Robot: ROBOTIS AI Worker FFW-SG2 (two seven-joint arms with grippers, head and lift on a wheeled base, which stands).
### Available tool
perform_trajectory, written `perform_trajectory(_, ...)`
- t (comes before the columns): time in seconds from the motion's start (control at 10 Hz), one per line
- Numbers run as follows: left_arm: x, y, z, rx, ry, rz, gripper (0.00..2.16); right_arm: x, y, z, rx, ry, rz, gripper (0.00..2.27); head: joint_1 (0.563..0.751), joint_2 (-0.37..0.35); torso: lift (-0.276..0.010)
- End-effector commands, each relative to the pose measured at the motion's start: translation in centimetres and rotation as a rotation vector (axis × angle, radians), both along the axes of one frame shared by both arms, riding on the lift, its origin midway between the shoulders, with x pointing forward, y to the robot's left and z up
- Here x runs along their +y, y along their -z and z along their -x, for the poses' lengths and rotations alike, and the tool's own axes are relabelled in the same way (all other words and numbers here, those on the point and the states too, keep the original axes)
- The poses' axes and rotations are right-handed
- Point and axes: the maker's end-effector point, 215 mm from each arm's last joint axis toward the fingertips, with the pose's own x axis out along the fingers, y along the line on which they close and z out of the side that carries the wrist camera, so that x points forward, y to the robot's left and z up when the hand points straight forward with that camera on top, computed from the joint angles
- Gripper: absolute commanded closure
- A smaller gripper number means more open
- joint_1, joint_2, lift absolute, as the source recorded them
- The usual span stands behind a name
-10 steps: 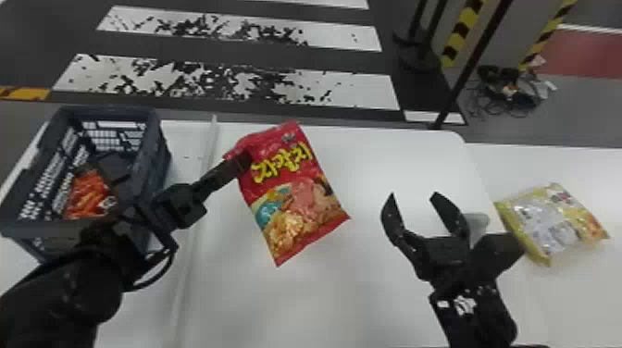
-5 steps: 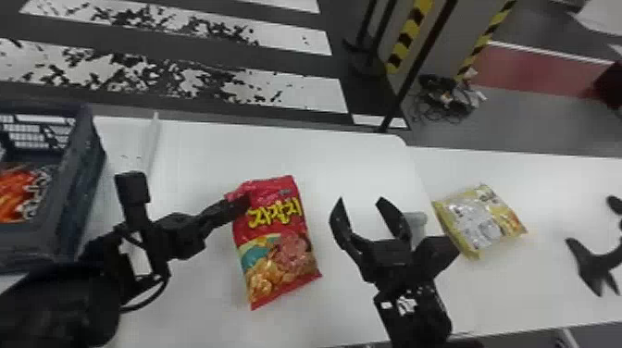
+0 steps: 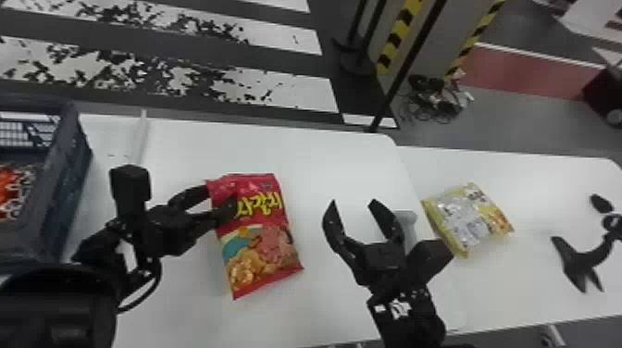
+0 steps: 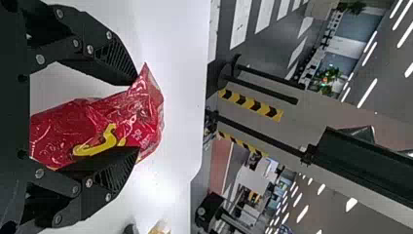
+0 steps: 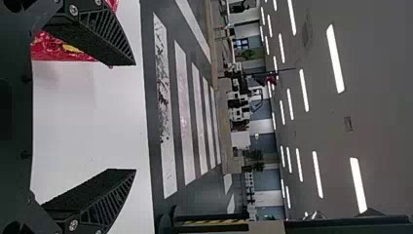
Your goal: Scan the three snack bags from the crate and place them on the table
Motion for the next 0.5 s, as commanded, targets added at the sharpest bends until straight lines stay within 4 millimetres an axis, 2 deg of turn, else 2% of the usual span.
perform_trajectory(0.0,0.6,-1.9,-0.2,-0.062,-0.030,-0.038,0.03,0.0,-0.2,0.1,-0.001,-0.004,0.000,0.11,0.695,-0.276,-0.062)
perform_trajectory(0.2,1.2,-3.8,-0.8,-0.120,-0.051,-0.034,0.03,0.0,-0.4,0.2,-0.002,-0.005,0.002,0.11,0.695,-0.261,-0.062)
perform_trajectory(0.3,1.2,-3.3,-0.7,-0.139,-0.030,-0.111,0.04,-0.1,-0.4,0.1,-0.001,-0.003,0.004,0.11,0.695,-0.257,-0.062)
perform_trajectory(0.4,1.2,-3.2,-1.1,-0.205,-0.026,-0.282,0.04,-0.2,-0.2,0.0,0.008,-0.003,0.005,0.11,0.695,-0.256,-0.062)
